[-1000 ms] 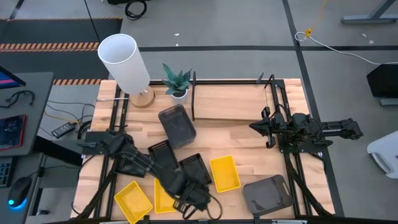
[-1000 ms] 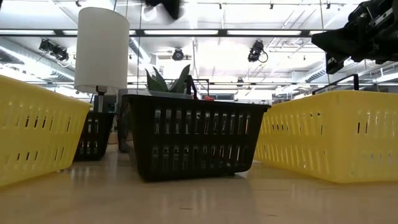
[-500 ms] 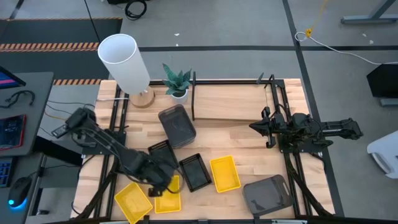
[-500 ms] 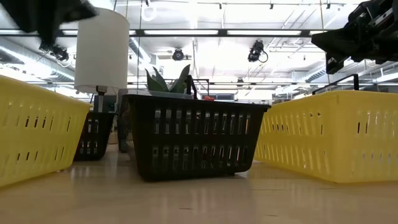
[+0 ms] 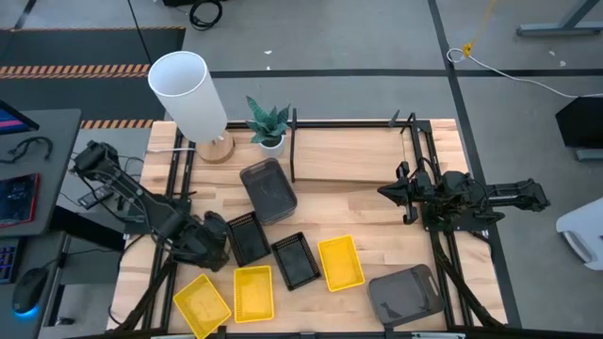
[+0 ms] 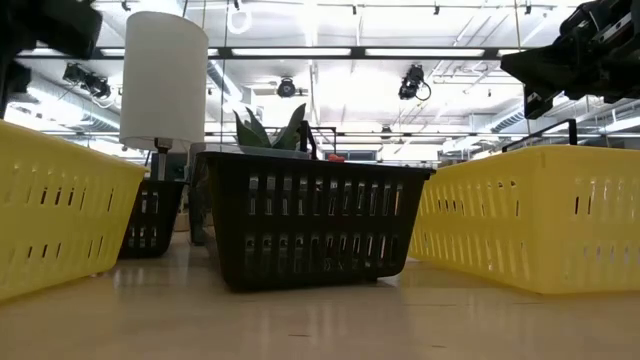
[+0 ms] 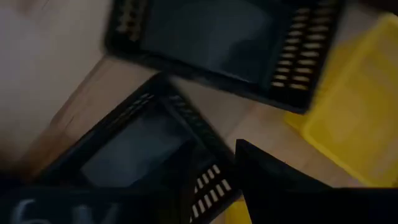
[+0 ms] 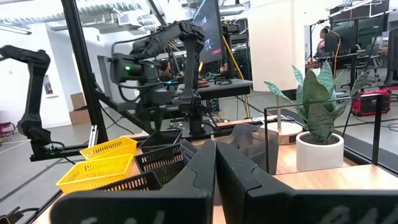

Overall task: Stack baskets on shelf by color
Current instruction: Stack the left black bin into the center black bin

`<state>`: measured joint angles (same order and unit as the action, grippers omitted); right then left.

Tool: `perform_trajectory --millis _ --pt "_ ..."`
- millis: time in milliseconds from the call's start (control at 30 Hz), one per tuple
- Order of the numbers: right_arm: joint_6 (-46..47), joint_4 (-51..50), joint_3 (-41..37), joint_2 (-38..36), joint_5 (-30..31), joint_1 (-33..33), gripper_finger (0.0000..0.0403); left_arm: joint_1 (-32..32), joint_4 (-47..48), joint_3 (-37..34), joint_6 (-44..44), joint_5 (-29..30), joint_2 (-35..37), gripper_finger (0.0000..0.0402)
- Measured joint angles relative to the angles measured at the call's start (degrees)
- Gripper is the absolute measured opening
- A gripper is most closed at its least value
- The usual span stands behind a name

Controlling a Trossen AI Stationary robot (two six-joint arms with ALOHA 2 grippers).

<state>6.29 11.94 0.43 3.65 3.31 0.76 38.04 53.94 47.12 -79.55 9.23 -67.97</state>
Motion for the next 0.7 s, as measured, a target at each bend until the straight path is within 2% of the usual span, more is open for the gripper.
perform_trajectory --millis 133,400,533,700 --pt "0.02 0.0 0.0 0.02 0.0 0.02 0.0019 -0.04 0.21 -1.01 -6.03 -0.03 0.93 0.0154" --pt "0.02 -0.01 0.0 0.02 0.01 0.0 0.0019 -0.11 -1.53 -1.02 -10.15 -1.61 -0.47 0.0244" --pt "0.01 0.0 0.0 0.02 0.0 0.01 0.0019 -0.09 -2.05 -1.04 -10.31 -3.3 -3.79 0.0252" --pt "0.01 0.0 0.0 0.02 0.0 0.0 0.0019 -0.11 -1.99 -1.04 -10.3 -3.47 -8.62 0.024"
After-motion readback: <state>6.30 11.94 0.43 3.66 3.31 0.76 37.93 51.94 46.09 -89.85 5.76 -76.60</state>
